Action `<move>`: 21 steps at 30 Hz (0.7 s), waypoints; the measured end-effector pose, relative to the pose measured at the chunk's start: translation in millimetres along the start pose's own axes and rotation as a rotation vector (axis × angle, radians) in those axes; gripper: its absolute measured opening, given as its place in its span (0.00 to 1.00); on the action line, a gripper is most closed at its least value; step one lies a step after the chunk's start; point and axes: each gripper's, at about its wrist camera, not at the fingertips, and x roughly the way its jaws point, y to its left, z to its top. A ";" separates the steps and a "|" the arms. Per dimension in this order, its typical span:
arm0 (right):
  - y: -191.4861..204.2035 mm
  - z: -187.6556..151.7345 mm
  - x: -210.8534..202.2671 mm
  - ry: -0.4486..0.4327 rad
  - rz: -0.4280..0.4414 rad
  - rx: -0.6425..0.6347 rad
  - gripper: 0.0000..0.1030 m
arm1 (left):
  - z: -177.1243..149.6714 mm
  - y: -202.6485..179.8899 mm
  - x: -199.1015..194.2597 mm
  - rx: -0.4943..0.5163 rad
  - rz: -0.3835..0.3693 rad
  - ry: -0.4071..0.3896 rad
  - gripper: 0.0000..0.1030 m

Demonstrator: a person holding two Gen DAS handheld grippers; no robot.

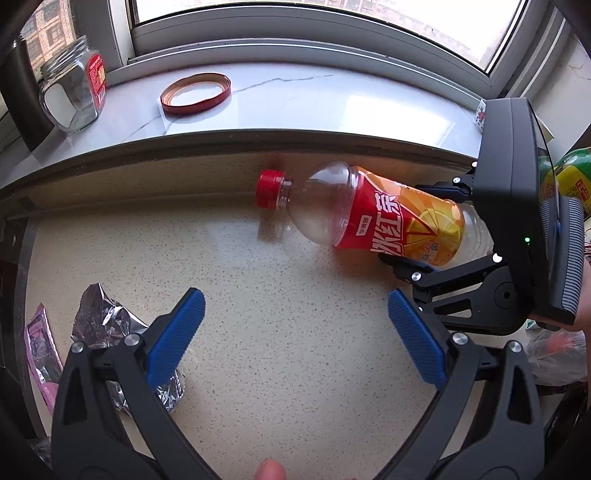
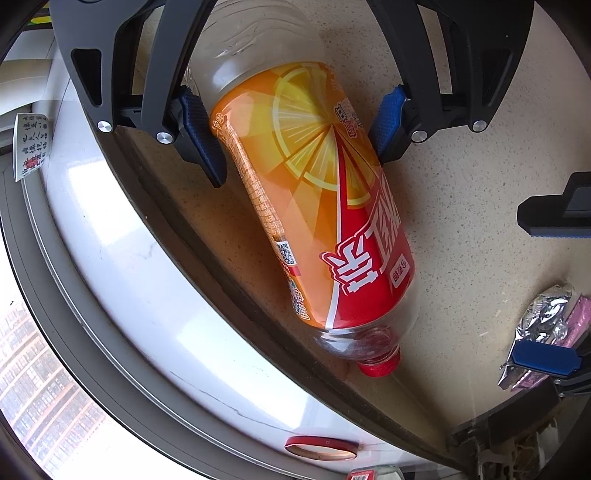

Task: Collect trash
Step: 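Close the right gripper on the bottle and lift it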

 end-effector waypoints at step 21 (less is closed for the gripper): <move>25.0 -43.1 -2.9 -0.012 0.038 -0.027 0.64 | 22.3 -3.5 38.1 0.013 -0.005 0.049 0.94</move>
